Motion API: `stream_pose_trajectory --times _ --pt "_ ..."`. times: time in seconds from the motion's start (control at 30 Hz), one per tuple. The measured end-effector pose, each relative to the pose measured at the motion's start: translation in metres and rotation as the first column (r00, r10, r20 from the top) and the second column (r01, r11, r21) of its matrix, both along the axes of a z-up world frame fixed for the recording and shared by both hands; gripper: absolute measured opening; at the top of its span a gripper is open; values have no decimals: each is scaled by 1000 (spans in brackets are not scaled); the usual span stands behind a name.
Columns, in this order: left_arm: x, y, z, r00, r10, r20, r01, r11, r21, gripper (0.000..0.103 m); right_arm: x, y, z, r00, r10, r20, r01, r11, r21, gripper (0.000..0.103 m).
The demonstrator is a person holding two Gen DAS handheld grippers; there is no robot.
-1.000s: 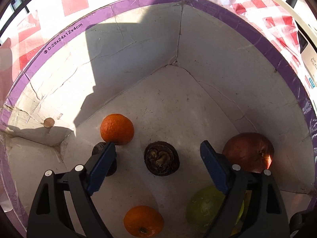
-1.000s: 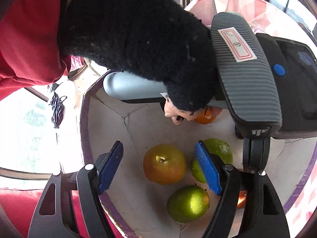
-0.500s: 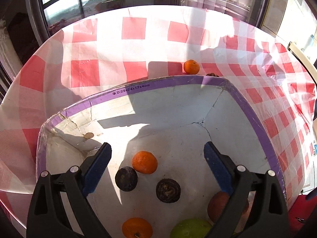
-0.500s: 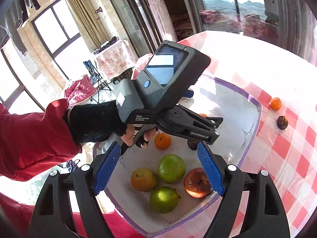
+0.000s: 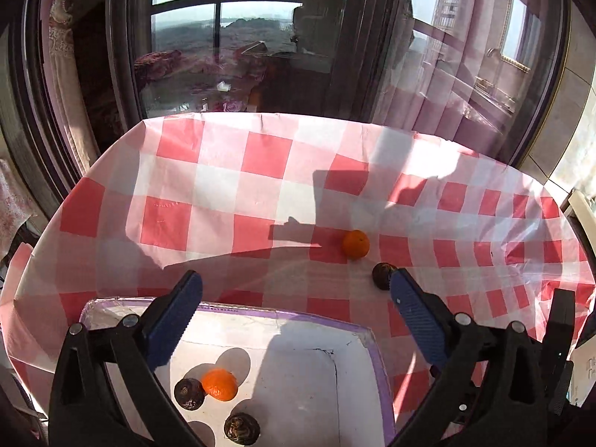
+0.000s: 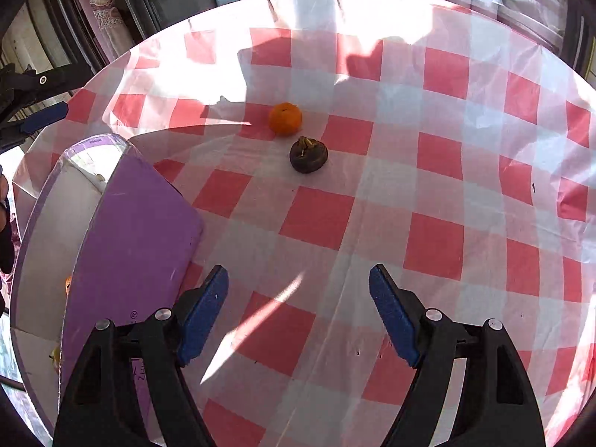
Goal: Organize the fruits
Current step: 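Move both open tools back to the tangerine and last dried persimmon, then grasp the dried persimmon with the right tool while the left tool grasps the tangerine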
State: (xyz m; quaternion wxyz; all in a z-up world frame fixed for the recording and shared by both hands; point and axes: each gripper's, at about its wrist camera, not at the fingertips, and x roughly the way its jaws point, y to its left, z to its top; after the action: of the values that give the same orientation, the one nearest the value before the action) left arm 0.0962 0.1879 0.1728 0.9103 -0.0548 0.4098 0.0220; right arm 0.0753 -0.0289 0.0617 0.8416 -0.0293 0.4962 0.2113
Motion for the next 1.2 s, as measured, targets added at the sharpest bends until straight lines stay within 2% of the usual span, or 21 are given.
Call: stream_pose_trajectory --times 0.1,0.2,0.33,0.37,0.43,0.47,0.53,0.6,0.77,0.83,0.87,0.93,0.97,1.0,1.07,1.17,1.2 --pt "26 -21 -12 997 -1 -72 2 1000 14 101 24 10 -17 998 39 51 -36 998 -50 74" --pt "53 -29 -24 990 47 -133 -48 999 2 101 49 26 -37 991 98 86 -92 993 -76 73" --pt "82 -25 -32 976 118 -181 -135 987 -84 101 79 44 -54 981 146 128 -133 986 -103 71" --pt "90 -25 -34 972 129 -194 -152 983 -104 101 85 47 -55 978 152 140 -141 986 -86 70" --pt "106 -27 -39 965 138 -223 -168 978 -121 101 96 54 -57 973 167 157 -155 984 -85 70" --pt "114 -30 -41 962 139 -234 -170 978 -118 101 101 57 -58 971 178 158 -166 983 -83 69" --pt "131 -35 -45 956 142 -255 -171 981 -95 101 105 61 -58 967 199 158 -191 979 -66 61" --pt "148 -41 -53 947 137 -290 -169 982 -87 101 104 58 -58 966 198 165 -191 980 -55 40" --pt "178 -61 -86 909 154 -387 -195 978 -69 100 93 25 -59 978 150 146 -154 988 11 39" --pt "187 -75 -99 904 167 -394 -183 983 -2 100 89 7 -61 984 113 137 -119 992 35 39" --pt "191 -82 -107 900 185 -394 -181 982 46 97 87 0 -61 986 103 133 -109 993 42 39" --pt "197 -91 -125 892 218 -396 -192 976 104 85 81 -12 -62 988 87 130 -94 994 50 39" --pt "198 -93 -133 889 231 -394 -203 973 111 80 81 -16 -62 989 80 128 -88 995 55 39" --pt "198 -94 -139 888 242 -390 -212 970 120 70 80 -21 -62 989 76 125 -84 995 62 39" --pt "197 -96 -154 879 261 -399 -219 964 148 57 78 -30 -63 990 63 122 -72 995 70 39" --pt "186 -99 -158 903 255 -346 -221 966 134 53 79 -43 -64 993 28 114 -39 995 96 39" --pt "182 -102 -157 918 228 -325 -200 973 118 41 80 -46 -65 994 14 109 -25 994 105 39"
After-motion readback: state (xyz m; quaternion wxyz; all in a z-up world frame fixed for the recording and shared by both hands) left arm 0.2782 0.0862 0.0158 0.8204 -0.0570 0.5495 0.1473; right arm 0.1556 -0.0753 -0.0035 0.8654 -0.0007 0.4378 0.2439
